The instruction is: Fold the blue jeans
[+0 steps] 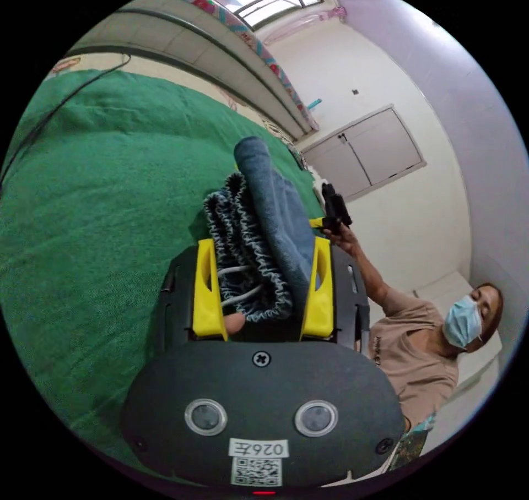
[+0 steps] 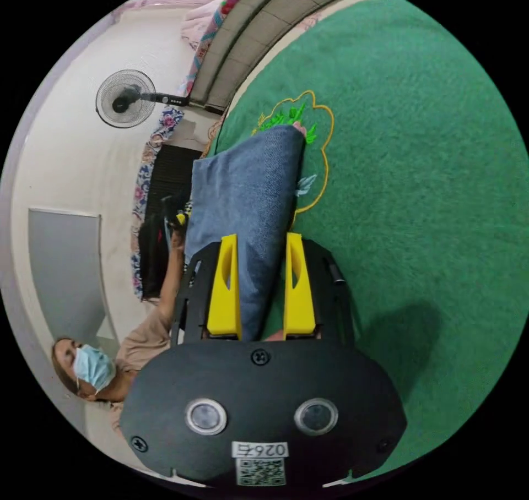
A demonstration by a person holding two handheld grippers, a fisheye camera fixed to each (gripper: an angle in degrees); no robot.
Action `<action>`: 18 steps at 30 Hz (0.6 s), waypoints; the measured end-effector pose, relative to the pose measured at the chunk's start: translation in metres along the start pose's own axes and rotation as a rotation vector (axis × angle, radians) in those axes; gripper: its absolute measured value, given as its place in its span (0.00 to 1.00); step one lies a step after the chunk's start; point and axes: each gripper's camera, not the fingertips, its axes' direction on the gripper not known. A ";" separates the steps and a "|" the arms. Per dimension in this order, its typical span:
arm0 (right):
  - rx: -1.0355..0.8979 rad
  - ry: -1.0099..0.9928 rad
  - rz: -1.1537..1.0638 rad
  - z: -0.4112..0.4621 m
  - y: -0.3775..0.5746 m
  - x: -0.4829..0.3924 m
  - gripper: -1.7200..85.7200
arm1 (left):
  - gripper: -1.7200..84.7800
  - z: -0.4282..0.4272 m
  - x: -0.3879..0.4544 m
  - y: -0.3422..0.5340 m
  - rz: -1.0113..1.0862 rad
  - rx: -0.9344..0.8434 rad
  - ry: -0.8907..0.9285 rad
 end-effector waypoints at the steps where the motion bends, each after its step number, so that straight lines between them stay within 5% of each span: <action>1: -0.003 -0.037 0.004 0.009 -0.004 0.003 0.11 | 0.28 0.003 0.011 0.001 0.027 -0.029 -0.088; 8: 0.002 -0.027 -0.069 0.068 -0.016 -0.022 0.14 | 0.19 0.010 0.073 0.011 0.140 -0.130 -0.184; 18: 0.057 0.087 -0.076 0.139 0.006 -0.054 0.06 | 0.18 0.030 0.137 0.054 0.126 -0.125 -0.254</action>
